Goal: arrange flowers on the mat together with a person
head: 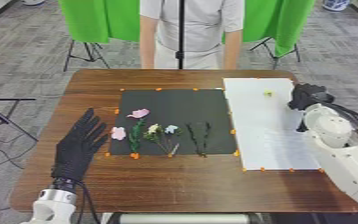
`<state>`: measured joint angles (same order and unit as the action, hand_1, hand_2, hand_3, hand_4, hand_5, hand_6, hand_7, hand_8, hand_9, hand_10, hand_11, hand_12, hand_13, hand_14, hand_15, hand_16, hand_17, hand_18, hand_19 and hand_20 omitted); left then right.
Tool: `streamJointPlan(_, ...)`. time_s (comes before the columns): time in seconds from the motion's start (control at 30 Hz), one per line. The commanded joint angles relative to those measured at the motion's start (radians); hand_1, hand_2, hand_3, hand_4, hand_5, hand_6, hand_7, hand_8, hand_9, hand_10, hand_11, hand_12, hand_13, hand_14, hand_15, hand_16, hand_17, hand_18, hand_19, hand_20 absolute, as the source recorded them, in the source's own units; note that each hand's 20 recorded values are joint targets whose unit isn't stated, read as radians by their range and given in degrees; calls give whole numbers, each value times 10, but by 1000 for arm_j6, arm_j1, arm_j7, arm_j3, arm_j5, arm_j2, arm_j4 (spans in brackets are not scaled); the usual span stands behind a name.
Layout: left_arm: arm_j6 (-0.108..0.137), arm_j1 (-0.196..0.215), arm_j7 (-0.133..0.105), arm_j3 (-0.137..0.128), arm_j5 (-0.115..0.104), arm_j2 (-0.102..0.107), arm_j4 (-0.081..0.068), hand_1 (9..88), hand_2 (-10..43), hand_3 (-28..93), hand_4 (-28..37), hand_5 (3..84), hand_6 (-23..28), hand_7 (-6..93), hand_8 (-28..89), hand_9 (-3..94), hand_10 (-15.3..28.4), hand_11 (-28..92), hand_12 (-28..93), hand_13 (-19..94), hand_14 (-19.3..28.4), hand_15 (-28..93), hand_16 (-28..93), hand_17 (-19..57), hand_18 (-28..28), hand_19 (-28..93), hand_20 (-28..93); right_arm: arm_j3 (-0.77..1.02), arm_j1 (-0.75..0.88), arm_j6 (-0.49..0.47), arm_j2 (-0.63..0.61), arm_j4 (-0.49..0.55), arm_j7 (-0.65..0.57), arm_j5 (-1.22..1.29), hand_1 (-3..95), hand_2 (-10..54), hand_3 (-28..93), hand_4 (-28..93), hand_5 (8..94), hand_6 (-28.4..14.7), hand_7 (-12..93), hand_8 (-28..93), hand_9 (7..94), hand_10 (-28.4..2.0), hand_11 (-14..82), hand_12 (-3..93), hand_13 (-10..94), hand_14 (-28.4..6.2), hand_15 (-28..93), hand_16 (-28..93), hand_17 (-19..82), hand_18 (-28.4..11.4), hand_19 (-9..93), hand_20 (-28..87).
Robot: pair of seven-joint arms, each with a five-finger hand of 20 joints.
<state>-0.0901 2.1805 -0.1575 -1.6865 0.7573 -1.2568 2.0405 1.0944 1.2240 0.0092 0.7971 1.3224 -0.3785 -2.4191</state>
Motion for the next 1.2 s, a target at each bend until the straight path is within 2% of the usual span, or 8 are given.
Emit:
streamJointPlan(0.03, -6, 6, 11, 1, -3, -1, -9, 241, -23, 737, -274, 269, 20, 156, -85, 193, 100, 127, 137, 163, 118, 137, 60, -129, 195, 385, 136, -15, 76, 159, -29, 115, 74, 49, 500, -95, 808, -283, 754, 35, 390, -44, 913, -54, 181, 409, 784, -44, 564, 275, 271, -179, 721, 383)
streamJointPlan(0.2, -11, 10, 20, -3, -2, -4, -8, 240, -24, 739, -274, 271, 20, 155, -85, 195, 101, 128, 136, 163, 118, 138, 60, -129, 195, 385, 135, -84, 68, 259, -18, 273, 203, 84, 495, -95, 829, -283, 764, 31, 387, -43, 920, -52, 180, 415, 790, -45, 577, 274, 276, -178, 733, 387)
streamJointPlan(0.37, -28, -6, 32, -1, 3, -6, -14, 240, -24, 738, -276, 270, 20, 155, -85, 195, 100, 128, 135, 163, 118, 139, 59, -130, 195, 385, 135, -155, 32, 244, 40, 349, 351, 48, 486, -95, 846, -283, 764, 30, 393, -43, 922, -51, 175, 425, 790, -41, 579, 282, 276, -177, 736, 388)
streamJointPlan(0.53, -28, -9, 30, 6, -1, 3, -15, 240, -23, 738, -275, 270, 20, 155, -84, 194, 100, 128, 135, 162, 118, 139, 59, -130, 195, 385, 135, -253, -40, 201, 108, 290, 437, 9, 488, -95, 838, -283, 760, 32, 401, -46, 916, -50, 170, 431, 782, -38, 579, 290, 273, -174, 734, 388)
streamJointPlan(0.7, -26, -7, 27, 7, -1, 8, -16, 240, -23, 738, -275, 270, 20, 154, -84, 194, 101, 128, 135, 162, 118, 138, 59, -130, 195, 385, 135, -314, -67, 187, 130, 237, 451, -17, 490, -95, 831, -283, 755, 33, 408, -55, 913, -50, 166, 434, 780, -38, 576, 294, 271, -173, 731, 389)
streamJointPlan(0.73, -28, -6, 32, 3, 3, 2, -15, 239, -23, 738, -274, 270, 20, 154, -84, 194, 101, 129, 135, 162, 117, 138, 59, -130, 195, 385, 135, -323, -69, 183, 130, 233, 453, -35, 490, -95, 830, -283, 754, 33, 409, -56, 913, -50, 166, 435, 780, -38, 575, 294, 271, -173, 731, 389)
streamJointPlan(1.07, -31, -13, 43, 3, 3, 0, -21, 239, -24, 739, -275, 275, 22, 155, -84, 195, 100, 128, 135, 163, 118, 139, 59, -130, 195, 385, 135, -368, -85, 297, 154, 155, 393, -118, 492, -95, 823, -283, 750, 33, 411, -62, 910, -50, 162, 437, 776, -37, 574, 297, 268, -172, 729, 390)
streamJointPlan(1.2, -41, -25, 49, 7, 4, -2, -28, 239, -24, 739, -275, 275, 23, 154, -84, 195, 101, 127, 134, 163, 118, 138, 59, -130, 196, 385, 135, -379, -79, 346, 149, 136, 358, -127, 488, -95, 829, -283, 732, 34, 420, -61, 902, -49, 153, 444, 763, -34, 569, 310, 265, -172, 729, 393)
